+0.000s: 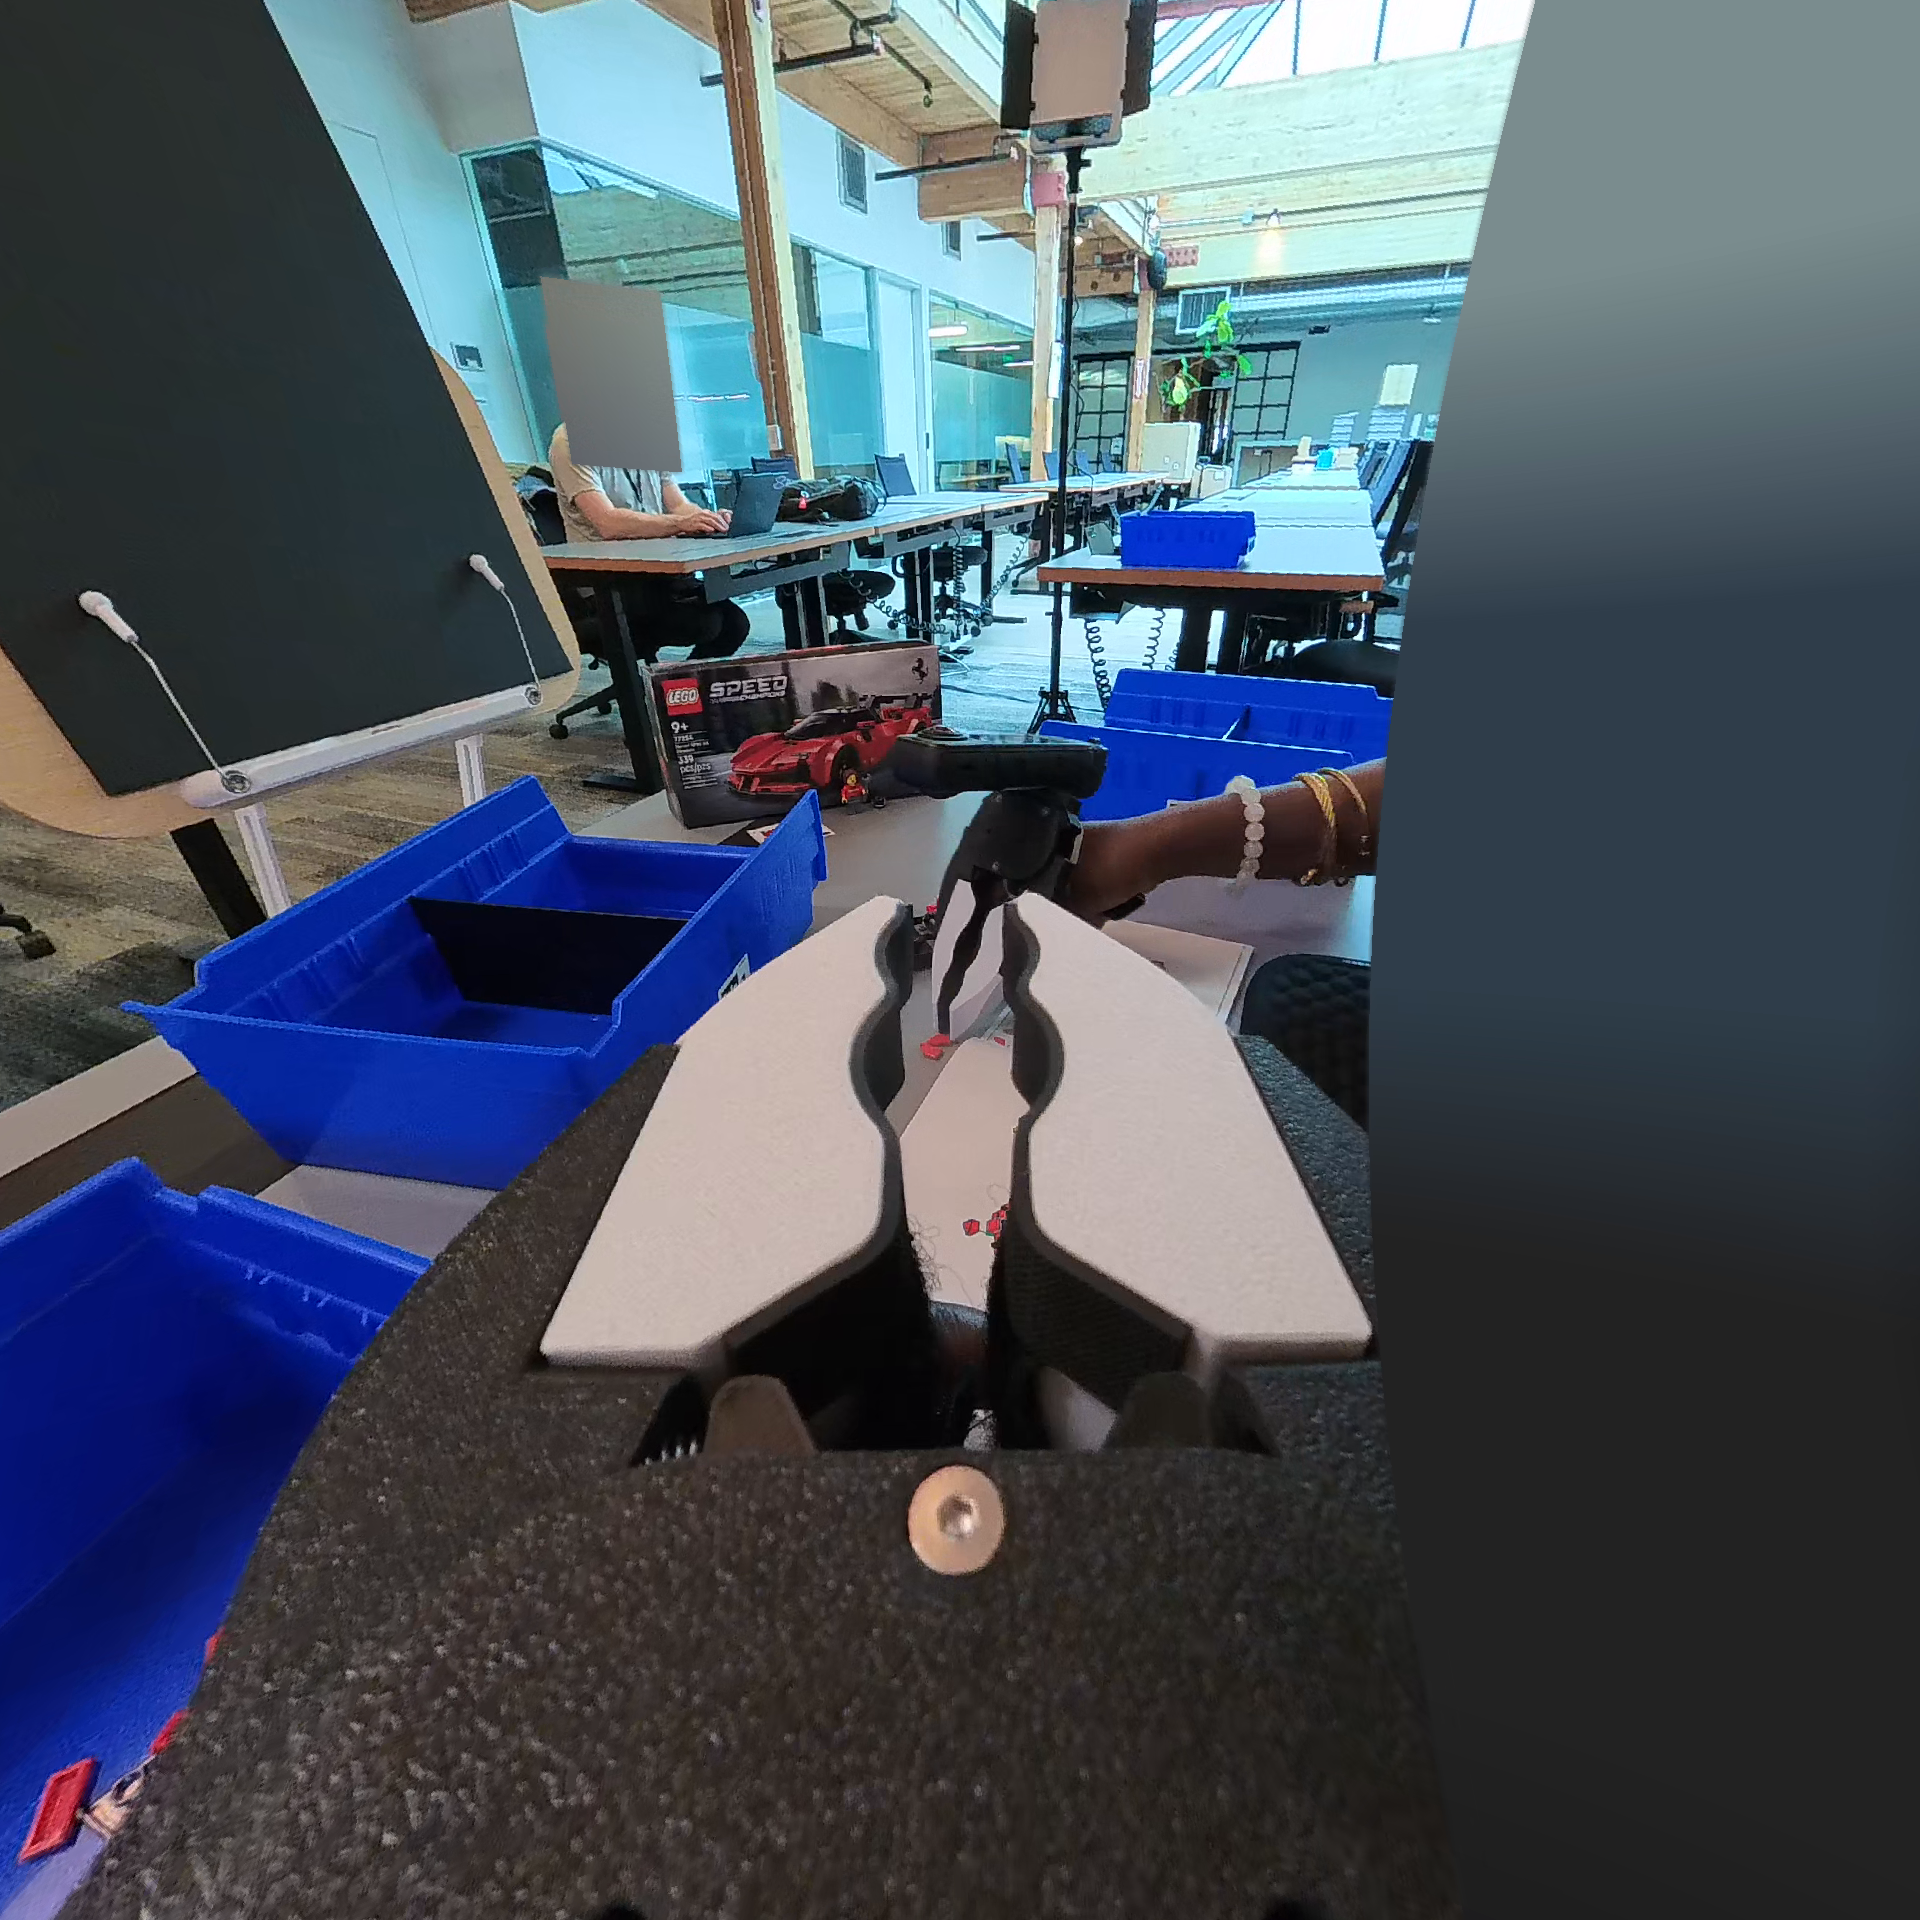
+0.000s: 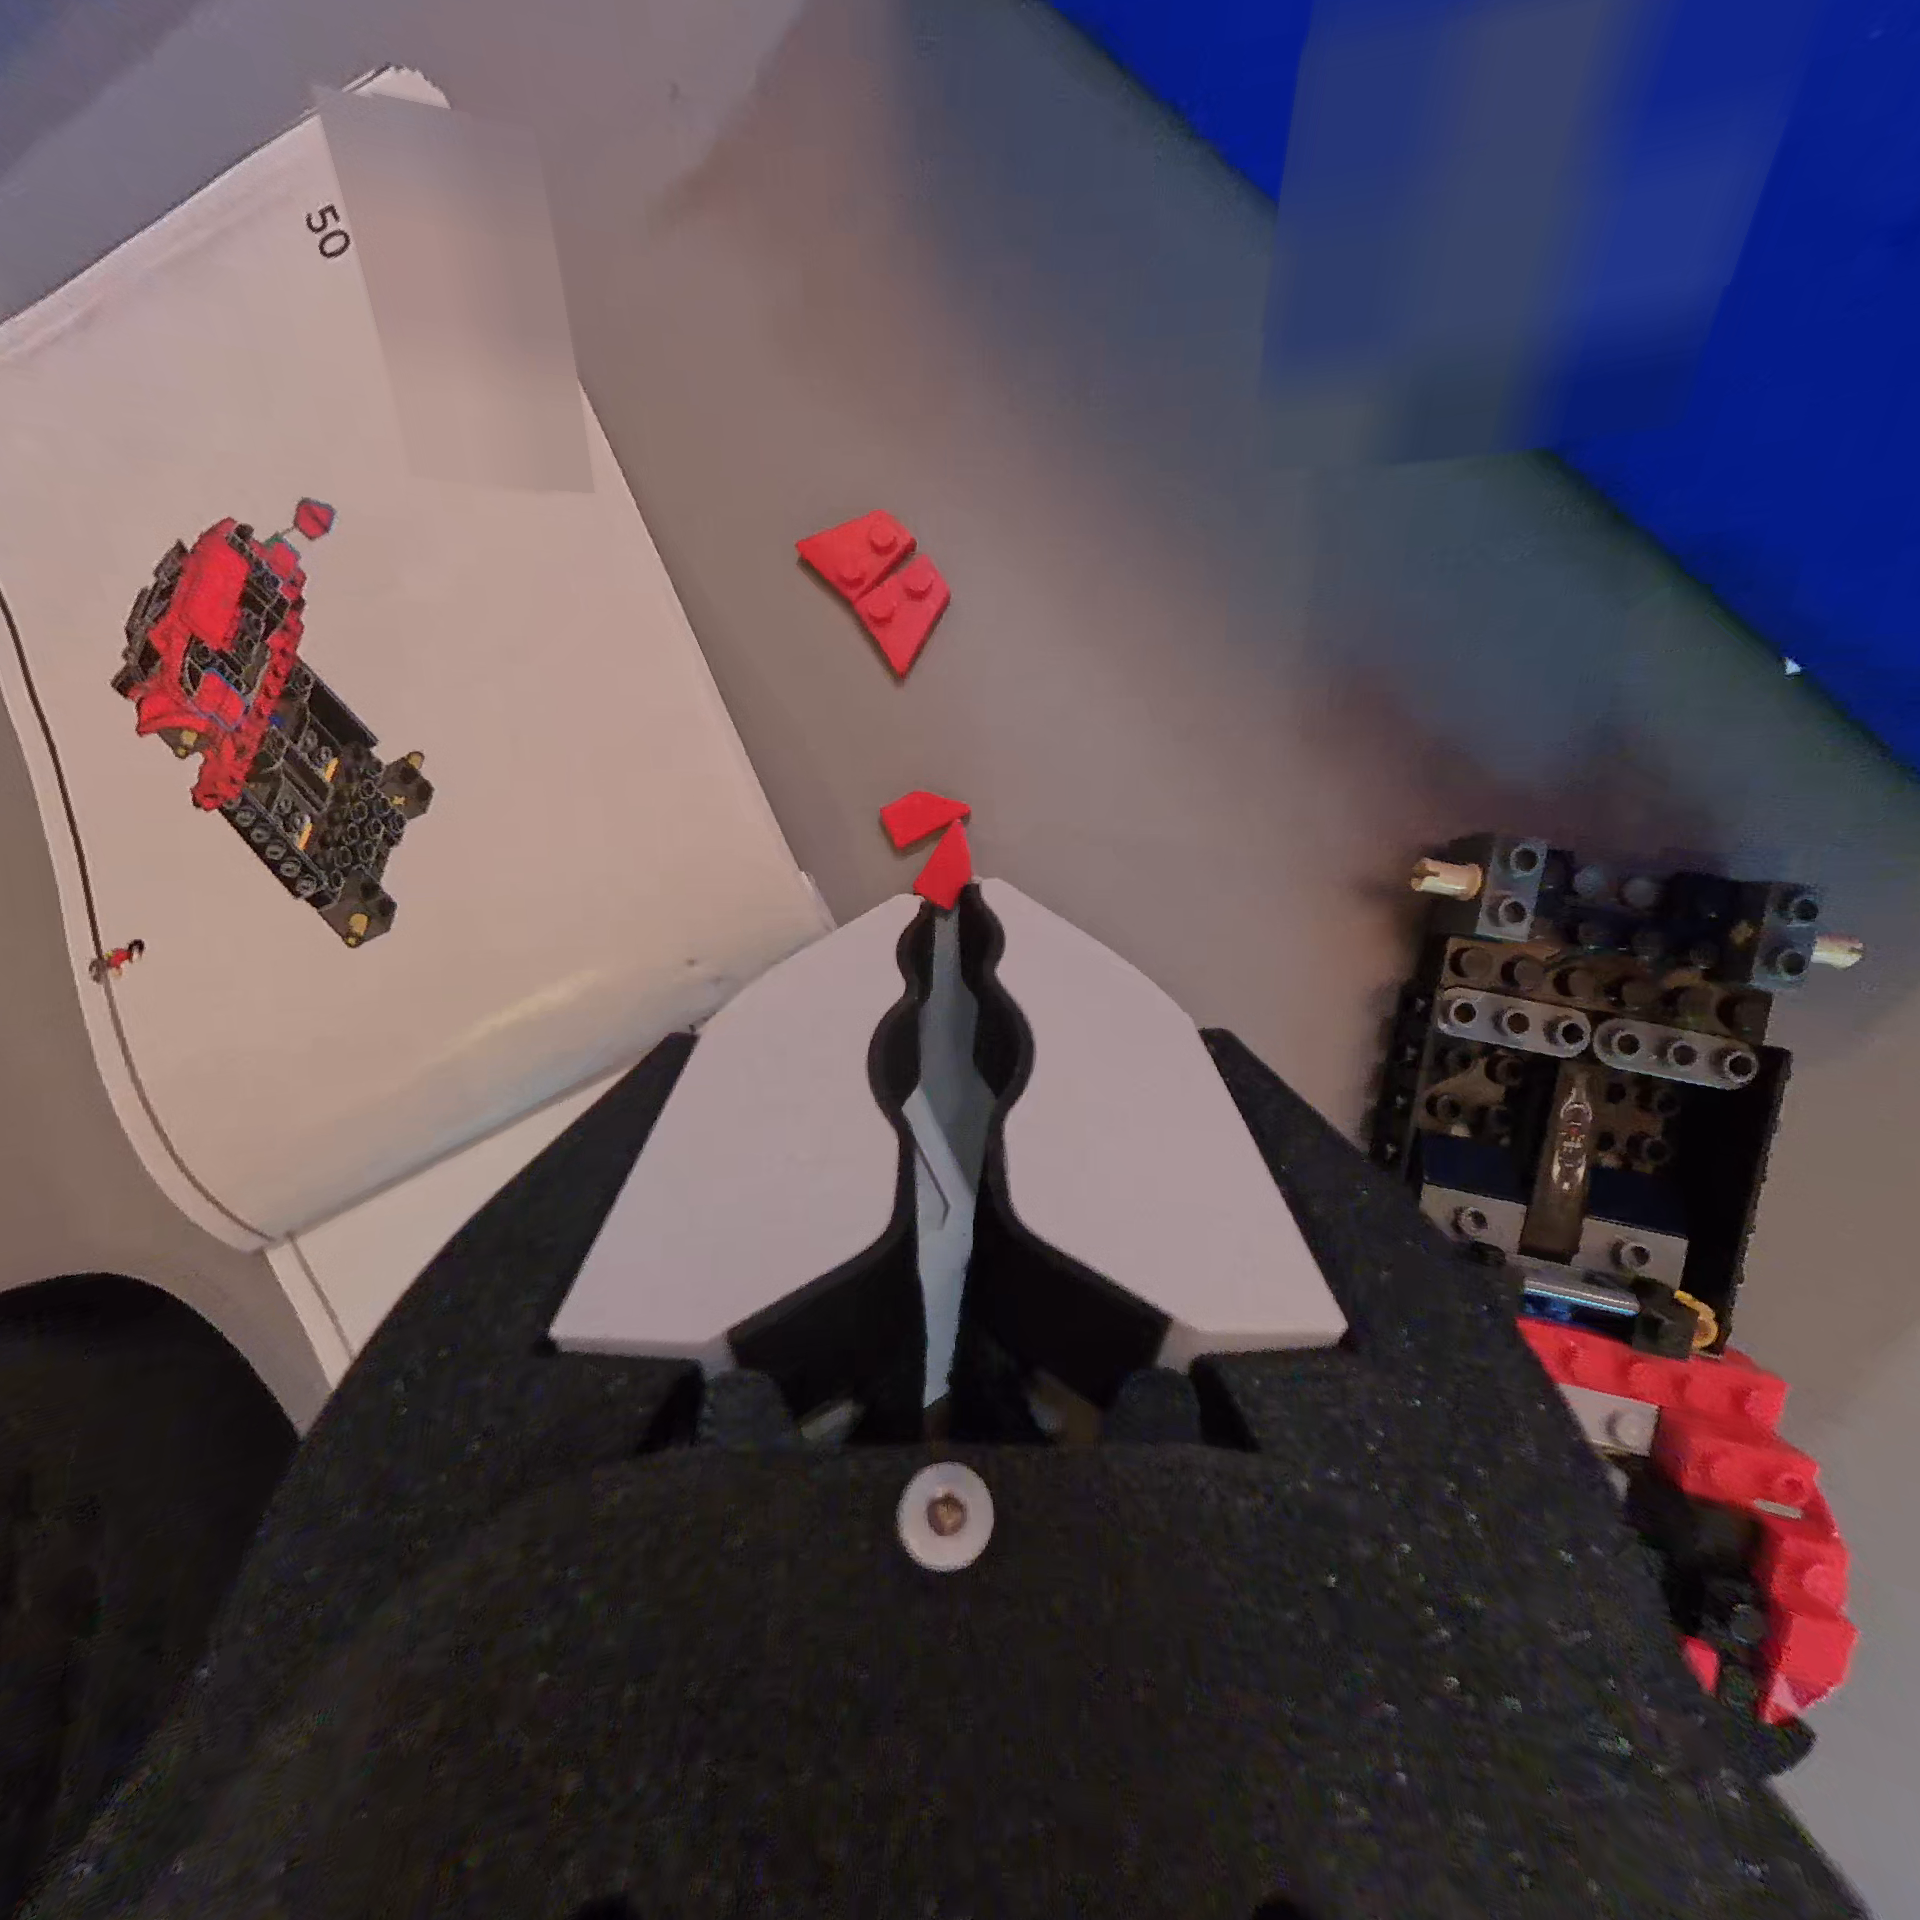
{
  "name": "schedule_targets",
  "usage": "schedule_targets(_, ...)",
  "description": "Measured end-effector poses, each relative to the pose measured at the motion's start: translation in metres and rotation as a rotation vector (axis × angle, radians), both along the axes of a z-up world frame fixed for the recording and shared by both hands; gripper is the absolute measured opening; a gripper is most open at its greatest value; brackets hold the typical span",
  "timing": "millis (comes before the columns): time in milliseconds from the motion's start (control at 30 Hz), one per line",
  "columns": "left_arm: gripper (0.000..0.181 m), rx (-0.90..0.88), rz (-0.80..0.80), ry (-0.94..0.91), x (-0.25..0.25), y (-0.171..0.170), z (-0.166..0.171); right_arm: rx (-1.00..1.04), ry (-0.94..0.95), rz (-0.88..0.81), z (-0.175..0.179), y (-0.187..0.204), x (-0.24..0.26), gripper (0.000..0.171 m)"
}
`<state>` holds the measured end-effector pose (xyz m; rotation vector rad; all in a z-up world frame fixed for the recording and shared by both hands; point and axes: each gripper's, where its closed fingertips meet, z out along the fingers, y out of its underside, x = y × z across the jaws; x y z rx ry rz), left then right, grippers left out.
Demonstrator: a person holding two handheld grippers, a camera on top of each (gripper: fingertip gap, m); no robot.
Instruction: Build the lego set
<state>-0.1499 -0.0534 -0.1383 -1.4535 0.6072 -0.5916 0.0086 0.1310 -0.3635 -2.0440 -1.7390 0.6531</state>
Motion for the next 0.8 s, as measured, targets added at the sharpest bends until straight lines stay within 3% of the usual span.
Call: schedule_targets(800,0.016,0.021,0.000,0.004,0.0031,-0.0018,-0.0034,-0.010,0.051,-0.060,0.0078,-0.0006,-0.0012,0.007)
